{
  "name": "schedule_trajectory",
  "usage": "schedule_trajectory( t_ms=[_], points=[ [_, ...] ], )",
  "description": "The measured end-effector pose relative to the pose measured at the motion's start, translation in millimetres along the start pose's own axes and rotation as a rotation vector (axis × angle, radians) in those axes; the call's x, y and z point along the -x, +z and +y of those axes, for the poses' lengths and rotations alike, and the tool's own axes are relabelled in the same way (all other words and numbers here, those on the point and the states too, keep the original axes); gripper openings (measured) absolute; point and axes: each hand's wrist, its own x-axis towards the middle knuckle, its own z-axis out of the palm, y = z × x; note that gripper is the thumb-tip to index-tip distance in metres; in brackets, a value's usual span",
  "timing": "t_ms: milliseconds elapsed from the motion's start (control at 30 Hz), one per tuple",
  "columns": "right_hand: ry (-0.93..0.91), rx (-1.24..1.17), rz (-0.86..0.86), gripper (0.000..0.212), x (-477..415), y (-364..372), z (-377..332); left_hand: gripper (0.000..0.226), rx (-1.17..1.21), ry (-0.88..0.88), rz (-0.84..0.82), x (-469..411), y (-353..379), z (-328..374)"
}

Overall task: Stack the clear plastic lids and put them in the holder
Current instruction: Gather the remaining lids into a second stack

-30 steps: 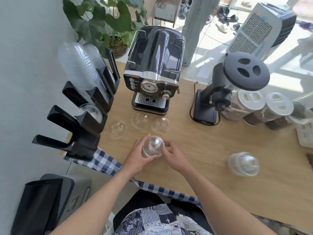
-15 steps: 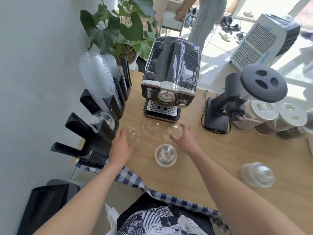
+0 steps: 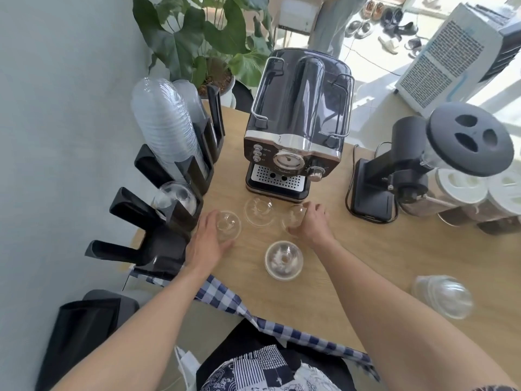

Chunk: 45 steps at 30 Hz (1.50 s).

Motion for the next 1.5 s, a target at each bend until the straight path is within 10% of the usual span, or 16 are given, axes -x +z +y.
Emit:
schedule_trajectory(
  t_ms=[600, 1500],
  points=[
    [-0.364, -0.152, -0.043, 0.090, 105.4, -1.8, 33.5, 0.081, 0.369, 0.213, -0.016, 35.8, -15.7, 19.8],
    [-0.261, -0.223, -0.035, 0.089, 130.0, 36.9, 59.8, 0.089, 0.234, 0.480, -0.289, 60.3, 40.6, 57.7]
  ],
)
